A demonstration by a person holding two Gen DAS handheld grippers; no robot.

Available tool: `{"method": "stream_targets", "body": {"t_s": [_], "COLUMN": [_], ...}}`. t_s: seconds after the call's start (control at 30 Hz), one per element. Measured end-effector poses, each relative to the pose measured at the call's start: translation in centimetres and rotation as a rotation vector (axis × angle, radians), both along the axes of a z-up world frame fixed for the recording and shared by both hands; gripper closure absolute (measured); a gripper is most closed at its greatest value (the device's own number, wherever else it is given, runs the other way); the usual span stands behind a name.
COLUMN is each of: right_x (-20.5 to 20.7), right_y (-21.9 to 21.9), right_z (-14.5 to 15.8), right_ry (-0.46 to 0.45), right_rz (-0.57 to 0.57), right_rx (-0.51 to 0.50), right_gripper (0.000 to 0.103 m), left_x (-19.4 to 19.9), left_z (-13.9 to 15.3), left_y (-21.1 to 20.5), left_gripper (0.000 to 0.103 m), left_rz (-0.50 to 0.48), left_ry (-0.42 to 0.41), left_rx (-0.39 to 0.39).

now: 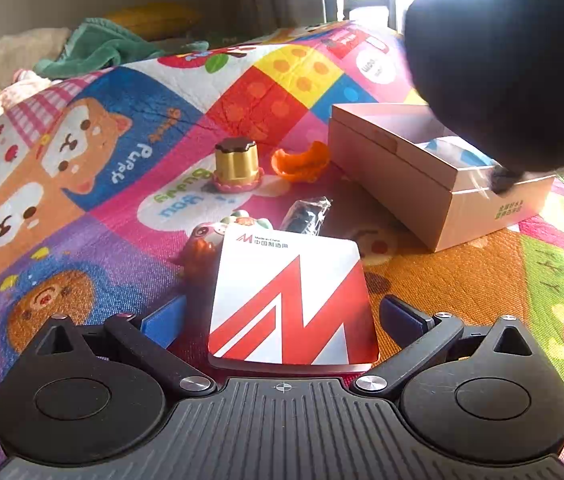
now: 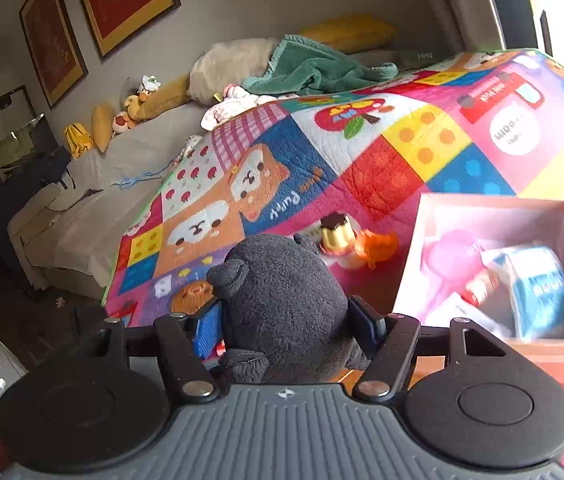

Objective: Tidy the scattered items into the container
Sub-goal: 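Lift the plush toy and card box with both grippers toward the white box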

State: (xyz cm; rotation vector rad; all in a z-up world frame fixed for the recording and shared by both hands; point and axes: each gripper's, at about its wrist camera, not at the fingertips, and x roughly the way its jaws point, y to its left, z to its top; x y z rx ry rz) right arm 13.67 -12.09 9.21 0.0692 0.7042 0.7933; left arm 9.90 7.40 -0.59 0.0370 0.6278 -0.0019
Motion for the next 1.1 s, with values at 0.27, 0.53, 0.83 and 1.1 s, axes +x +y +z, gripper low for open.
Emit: {"method": "stream_targets", "body": {"t_s": [0.27, 0.53, 0.83, 1.1], "right_x": [-7.3, -8.3, -6.4, -5.5], "right_y": [-4.1, -4.1, -6.8, -6.9], "right_z": [-5.5, -8.2, -10.9, -12.5], "right_ry": [-0.27, -0.276, -0.189, -0.097], "right_rz": [-0.199, -0.181, -0.28, -0.25], "right_rx": [-0.306, -0.212, -0.087, -0.07], "right_gripper": [0.036, 0.013, 0.0, 0.0], "left_x": [0.6, 0.9, 0.9, 0.8], "left_z": [-0.3, -0.5, -0.5, -0.3], "left_y": [0.1, -0.2, -0.2, -1.1], "left_gripper": [0.0, 0.0, 0.0, 0.0], "left_rz": [0.014, 0.021, 0.024, 0.016], "left_ry": [0.037, 0.055, 0.06, 0.044], "left_rx": [0.006, 0.035, 0.033, 0.092]}}
